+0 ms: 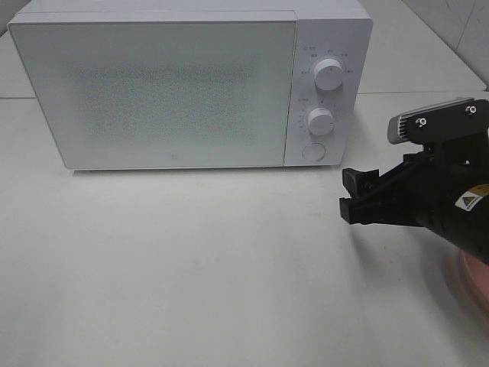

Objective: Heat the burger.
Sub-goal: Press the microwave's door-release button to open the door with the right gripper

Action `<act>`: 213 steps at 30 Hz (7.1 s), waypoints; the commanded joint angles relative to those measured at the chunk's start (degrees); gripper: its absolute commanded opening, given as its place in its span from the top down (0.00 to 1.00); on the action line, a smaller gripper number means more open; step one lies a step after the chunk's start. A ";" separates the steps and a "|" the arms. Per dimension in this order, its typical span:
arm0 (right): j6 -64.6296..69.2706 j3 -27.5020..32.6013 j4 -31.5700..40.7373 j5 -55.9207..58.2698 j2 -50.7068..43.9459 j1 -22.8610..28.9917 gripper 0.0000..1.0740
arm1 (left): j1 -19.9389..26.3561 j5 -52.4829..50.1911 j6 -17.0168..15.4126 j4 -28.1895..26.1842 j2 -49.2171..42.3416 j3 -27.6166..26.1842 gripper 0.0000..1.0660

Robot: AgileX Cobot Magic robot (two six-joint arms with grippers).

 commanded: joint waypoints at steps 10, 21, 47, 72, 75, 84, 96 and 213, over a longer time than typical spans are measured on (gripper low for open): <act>-3.72 -0.57 18.68 -15.36 4.70 14.73 0.30 | -0.23 -0.86 -0.29 -0.29 -1.43 0.06 0.19; -3.21 -3.90 23.61 -17.65 8.94 19.14 0.30 | -0.23 -0.86 -0.29 -0.29 -1.43 0.06 0.19; 39.30 -4.01 23.84 -17.93 9.17 19.14 0.30 | -0.23 -0.86 -0.29 -0.29 -1.43 0.06 0.19; 91.44 -4.01 23.72 -12.66 9.17 19.14 0.95 | -0.23 -0.86 -0.29 -0.29 -1.43 0.06 0.19; 91.39 -4.01 23.72 -11.92 9.17 19.14 0.99 | -0.23 -0.86 -0.29 -0.29 -1.43 0.06 0.19; 90.87 -4.01 22.57 -11.69 9.34 17.70 1.00 | -0.23 -0.86 -0.29 -0.29 -1.43 0.06 0.19; 93.11 -9.11 13.29 -9.00 15.70 10.14 1.00 | -0.23 -0.86 -0.29 -0.29 -1.43 0.06 0.19; 86.86 -34.72 8.25 4.07 33.86 -3.04 1.00 | -0.23 -0.86 -0.06 -0.29 -1.43 0.06 0.19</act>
